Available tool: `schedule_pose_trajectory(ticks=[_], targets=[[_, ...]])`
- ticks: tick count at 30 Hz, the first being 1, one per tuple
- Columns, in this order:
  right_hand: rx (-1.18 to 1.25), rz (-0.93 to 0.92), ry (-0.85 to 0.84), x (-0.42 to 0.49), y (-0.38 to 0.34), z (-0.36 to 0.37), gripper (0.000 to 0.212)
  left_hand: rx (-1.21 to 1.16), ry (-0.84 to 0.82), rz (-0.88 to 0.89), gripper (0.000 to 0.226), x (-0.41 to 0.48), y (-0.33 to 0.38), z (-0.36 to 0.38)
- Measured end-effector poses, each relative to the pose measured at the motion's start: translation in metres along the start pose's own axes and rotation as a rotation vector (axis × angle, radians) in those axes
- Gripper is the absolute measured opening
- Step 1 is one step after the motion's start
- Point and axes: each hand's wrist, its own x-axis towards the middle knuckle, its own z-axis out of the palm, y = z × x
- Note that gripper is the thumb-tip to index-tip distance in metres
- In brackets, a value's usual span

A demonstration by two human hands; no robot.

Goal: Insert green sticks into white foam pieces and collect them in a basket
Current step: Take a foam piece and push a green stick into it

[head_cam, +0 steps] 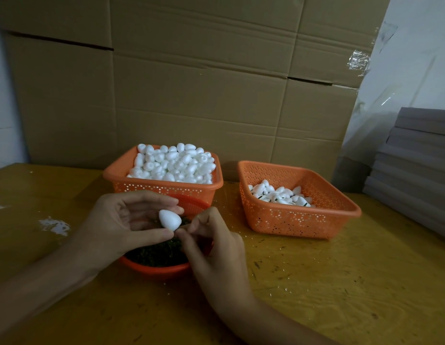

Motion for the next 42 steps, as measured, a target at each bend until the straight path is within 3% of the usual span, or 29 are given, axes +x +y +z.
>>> schedule_pose_trajectory(ticks=[15, 42], targets=[[0.012, 0.077, -0.091, -0.0012, -0.0024, -0.0019, 0.018, 0.045, -0.047, 0.019, 0.035, -0.0020, 0.0030, 0.0030], [0.009, 0.094, -0.093, -0.0008, -0.0047, -0.0018, 0.022, 0.069, -0.058, -0.008, 0.040, 0.0013, -0.0027, -0.0030]])
